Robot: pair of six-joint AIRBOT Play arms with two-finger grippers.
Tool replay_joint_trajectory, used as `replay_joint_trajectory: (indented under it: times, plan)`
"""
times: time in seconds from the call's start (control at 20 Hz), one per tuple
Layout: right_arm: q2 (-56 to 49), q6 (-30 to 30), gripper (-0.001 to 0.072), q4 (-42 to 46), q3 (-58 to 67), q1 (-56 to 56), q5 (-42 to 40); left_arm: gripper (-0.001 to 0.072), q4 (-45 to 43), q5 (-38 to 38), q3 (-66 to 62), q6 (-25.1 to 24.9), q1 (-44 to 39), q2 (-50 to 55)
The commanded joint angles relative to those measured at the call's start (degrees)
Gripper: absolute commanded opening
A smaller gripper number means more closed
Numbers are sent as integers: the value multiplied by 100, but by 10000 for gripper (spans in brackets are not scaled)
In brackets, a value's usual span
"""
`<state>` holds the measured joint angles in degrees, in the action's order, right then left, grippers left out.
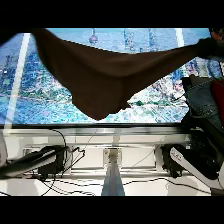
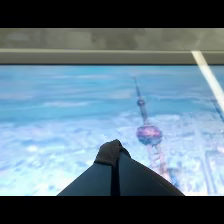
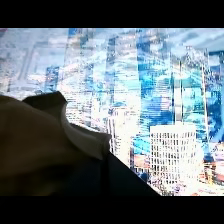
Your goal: Fold the clothes and pants, and hang the long-sleeved shirts on hangers.
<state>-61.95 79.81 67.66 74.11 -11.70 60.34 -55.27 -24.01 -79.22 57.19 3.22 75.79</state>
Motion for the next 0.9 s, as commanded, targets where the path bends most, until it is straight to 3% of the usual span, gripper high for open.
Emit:
replay_joint_trajectory:
  times: [0.0,0.1,0.15,0.25,0.35,0.45,0.5,0.6,0.7,0.85]
  plan:
    - [-732,20,11,-11,-463,-4,-802,17,328,2238,-7,-170,-876,887]
    - [-953,26,11,-31,-466,-4,-925,28,328,3156,-7,-173,-1143,1097]
    - [-1001,26,11,-31,-466,-4,-942,131,326,3289,-7,-175,-1204,1143]
    - [-1012,26,11,-31,-466,-4,-935,720,332,3051,-7,-168,-1217,1147]
    - [-1012,26,12,-28,-466,-4,-879,700,348,2070,-7,-153,-1084,1016]
    - [-1012,24,11,-28,-466,-4,-839,686,345,385,-7,-146,-787,772]
    - [-1012,24,11,-26,-466,-4,-822,636,319,-581,-7,7,-579,640]
    - [-1012,22,11,-24,-466,-4,-782,343,57,-2162,9,826,-118,505]
    - [-1012,22,12,-24,-466,-4,-765,335,-72,-2964,289,1410,284,415]
    - [-1012,22,11,-24,-466,-4,-699,261,-61,-3244,1670,1423,511,-269]
